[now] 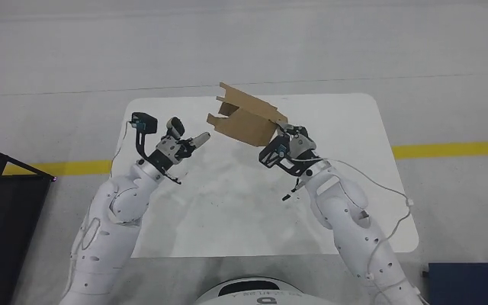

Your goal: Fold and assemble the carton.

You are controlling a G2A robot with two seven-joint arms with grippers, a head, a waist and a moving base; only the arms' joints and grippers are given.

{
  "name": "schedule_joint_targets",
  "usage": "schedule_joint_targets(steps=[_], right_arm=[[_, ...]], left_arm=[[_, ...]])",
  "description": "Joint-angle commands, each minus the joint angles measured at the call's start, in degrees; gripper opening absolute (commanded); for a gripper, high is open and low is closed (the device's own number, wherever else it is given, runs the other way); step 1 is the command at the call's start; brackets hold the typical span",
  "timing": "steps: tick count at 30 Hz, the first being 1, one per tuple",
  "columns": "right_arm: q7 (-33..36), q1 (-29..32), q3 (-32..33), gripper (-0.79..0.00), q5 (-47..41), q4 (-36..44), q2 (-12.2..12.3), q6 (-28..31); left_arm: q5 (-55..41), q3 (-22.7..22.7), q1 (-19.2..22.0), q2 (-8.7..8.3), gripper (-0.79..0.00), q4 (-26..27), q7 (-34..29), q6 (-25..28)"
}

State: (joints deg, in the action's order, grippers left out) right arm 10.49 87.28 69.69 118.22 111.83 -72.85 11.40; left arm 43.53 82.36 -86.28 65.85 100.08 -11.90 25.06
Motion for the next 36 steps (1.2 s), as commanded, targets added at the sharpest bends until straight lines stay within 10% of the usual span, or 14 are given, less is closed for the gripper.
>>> schedule_joint_targets(steps=[1, 8, 12, 21, 36], right_arm=[[1.2, 0.3, 0.8, -0.785, -0.7, 0.5, 0.1, 0.7], [1.4, 0.4, 0.9, -0.785, -0.7, 0.6, 0.1, 0.8], [1.8, 0.1, 1.0, -0.785, -0.7, 0.3, 0.2, 2.4], [1.9, -1.3, -0.2, -0.785, -4.5, 0.8, 0.6, 14.8], [0.6, -0.4, 0.5, -0.785, -9.6, 2.3, 0.9, 15.9]], left_arm=[[3.7, 1.9, -1.3, -0.32, 0.0, 0.4, 2.4, 1.3], [23.3, 7.3, -5.6, -1.38, 0.0, 5.2, 14.6, 4.6], [39.7, 9.0, -6.9, -2.15, 0.0, 8.2, 31.8, 7.9], [73.0, 8.9, -2.8, -5.01, 0.0, 7.7, 49.6, 15.2], [89.9, 2.6, 2.8, -7.18, -0.468, 2.4, 55.6, 11.7]])
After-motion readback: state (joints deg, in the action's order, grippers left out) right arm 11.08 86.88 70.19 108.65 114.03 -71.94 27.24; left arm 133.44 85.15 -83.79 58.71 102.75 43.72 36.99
